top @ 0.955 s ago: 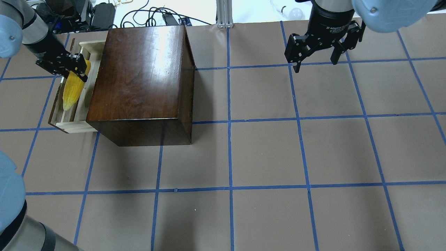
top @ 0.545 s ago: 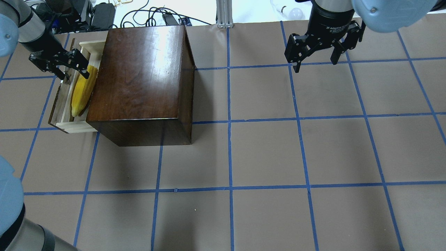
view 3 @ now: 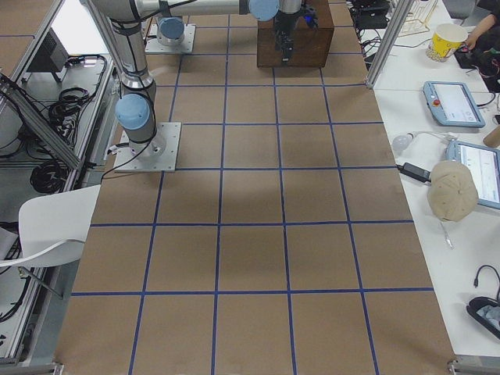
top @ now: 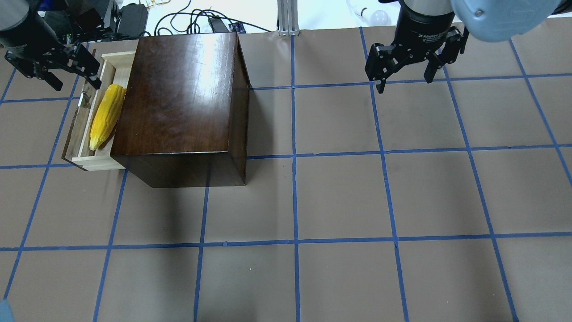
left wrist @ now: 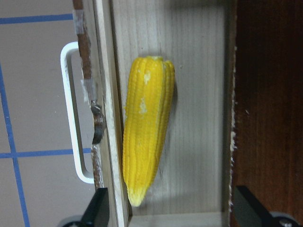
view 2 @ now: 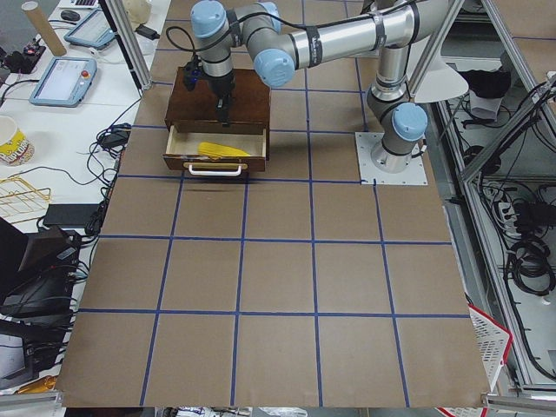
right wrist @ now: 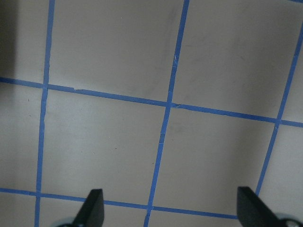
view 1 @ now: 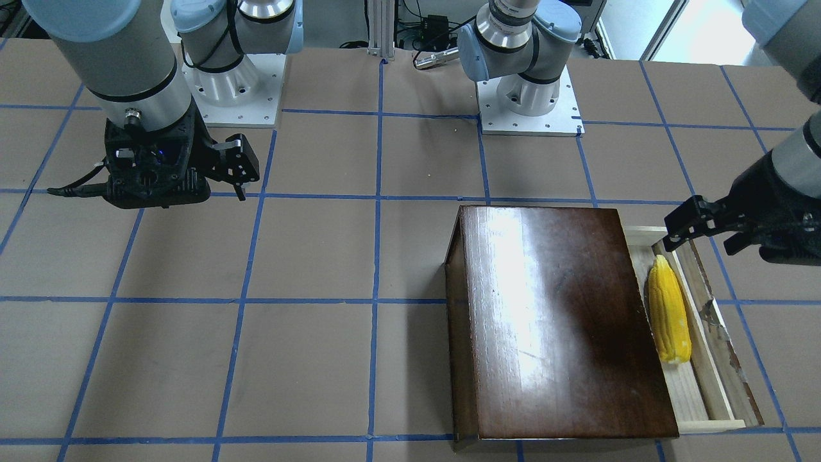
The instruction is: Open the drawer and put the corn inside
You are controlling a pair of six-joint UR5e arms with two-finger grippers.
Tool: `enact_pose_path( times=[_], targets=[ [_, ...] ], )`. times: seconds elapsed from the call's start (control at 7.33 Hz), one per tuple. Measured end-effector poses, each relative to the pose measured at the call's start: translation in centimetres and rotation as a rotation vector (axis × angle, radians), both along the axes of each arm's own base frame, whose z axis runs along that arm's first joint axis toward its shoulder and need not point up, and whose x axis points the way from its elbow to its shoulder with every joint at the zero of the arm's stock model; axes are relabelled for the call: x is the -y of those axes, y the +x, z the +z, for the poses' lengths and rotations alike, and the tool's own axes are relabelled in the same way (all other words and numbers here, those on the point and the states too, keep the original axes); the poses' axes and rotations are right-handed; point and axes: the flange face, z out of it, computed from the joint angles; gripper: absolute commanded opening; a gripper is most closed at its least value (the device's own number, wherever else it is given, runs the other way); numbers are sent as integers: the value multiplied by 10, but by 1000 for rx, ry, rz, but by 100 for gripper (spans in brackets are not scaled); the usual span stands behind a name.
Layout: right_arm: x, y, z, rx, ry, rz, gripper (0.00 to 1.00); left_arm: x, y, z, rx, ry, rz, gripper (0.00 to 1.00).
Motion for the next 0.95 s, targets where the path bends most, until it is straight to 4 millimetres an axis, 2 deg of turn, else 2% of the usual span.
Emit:
enact_pose_path(
  times=[0.27, 0.41, 0.55, 0.68, 0.95],
  targets=[
    [0, 0, 0, 0, -1, 0, 100, -21, -84, 28, 46, -34, -31, 99],
    [0, 0, 0, 0, 0, 0, 100, -32, -123, 33, 66, -45, -57, 99],
    [0, 0, 0, 0, 0, 0, 100, -43, -151, 36, 75, -50, -88, 99],
    [0, 0, 0, 0, 0, 0, 100, -54, -165, 35, 75, -46, -107, 99],
    [0, 0, 0, 0, -1, 0, 100, -72, -168, 26, 68, -37, -112, 100]
  ],
)
